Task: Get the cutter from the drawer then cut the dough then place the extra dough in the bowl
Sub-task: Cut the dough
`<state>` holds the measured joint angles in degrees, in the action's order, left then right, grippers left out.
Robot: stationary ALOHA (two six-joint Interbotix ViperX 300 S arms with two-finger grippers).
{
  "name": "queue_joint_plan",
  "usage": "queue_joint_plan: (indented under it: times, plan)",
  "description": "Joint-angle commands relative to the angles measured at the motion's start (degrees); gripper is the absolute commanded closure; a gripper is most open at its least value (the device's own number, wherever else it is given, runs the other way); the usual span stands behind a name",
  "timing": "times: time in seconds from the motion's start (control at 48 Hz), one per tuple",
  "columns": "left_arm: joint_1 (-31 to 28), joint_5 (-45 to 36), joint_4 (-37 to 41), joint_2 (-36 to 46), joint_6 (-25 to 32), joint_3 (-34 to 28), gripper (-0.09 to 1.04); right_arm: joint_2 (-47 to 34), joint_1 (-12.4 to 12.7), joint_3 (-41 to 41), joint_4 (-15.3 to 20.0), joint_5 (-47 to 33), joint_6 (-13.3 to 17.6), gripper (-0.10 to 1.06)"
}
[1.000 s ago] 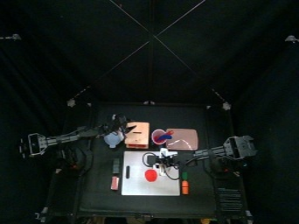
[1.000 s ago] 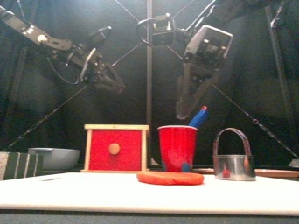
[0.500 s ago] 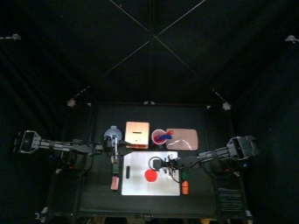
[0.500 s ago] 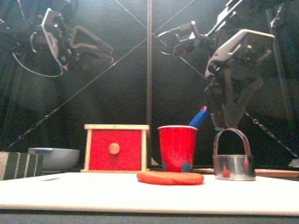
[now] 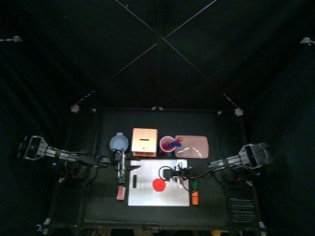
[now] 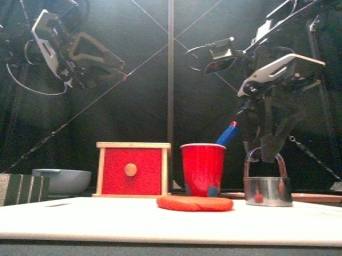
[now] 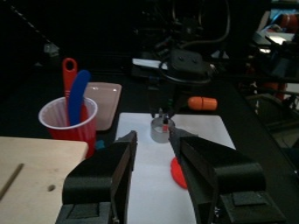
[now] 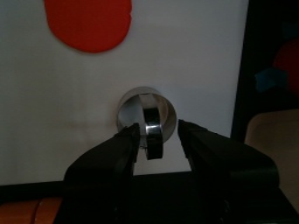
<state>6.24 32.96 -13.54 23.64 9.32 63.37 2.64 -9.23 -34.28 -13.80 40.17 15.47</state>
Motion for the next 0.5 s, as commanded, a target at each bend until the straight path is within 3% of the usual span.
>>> queue_joint_plan:
  times: [0.021, 0.229, 0.333, 0.5]
  plan:
    - [2.5, 2.8, -0.3, -3.6, 0.1, -1.0, 0.18, 1.2, -0.2, 0.7, 0.8, -0.4, 0.1, 0.25]
    - [5.4, 6.2, -1.0, -10.6, 0.2, -2.1, 0.18, 1.4, -0.4, 0.8, 1.5, -0.2, 0.3, 0.43]
    - [7.0, 6.4, -1.0, -12.7, 0.2, -2.7, 0.18, 1.8, -0.4, 1.8, 1.8, 0.0, 1.0, 0.46]
    - [8.8, 6.6, -1.7, -14.9, 0.2, -3.2, 0.18, 0.7, -0.6, 6.9, 5.4, 1.1, 1.1, 0.46]
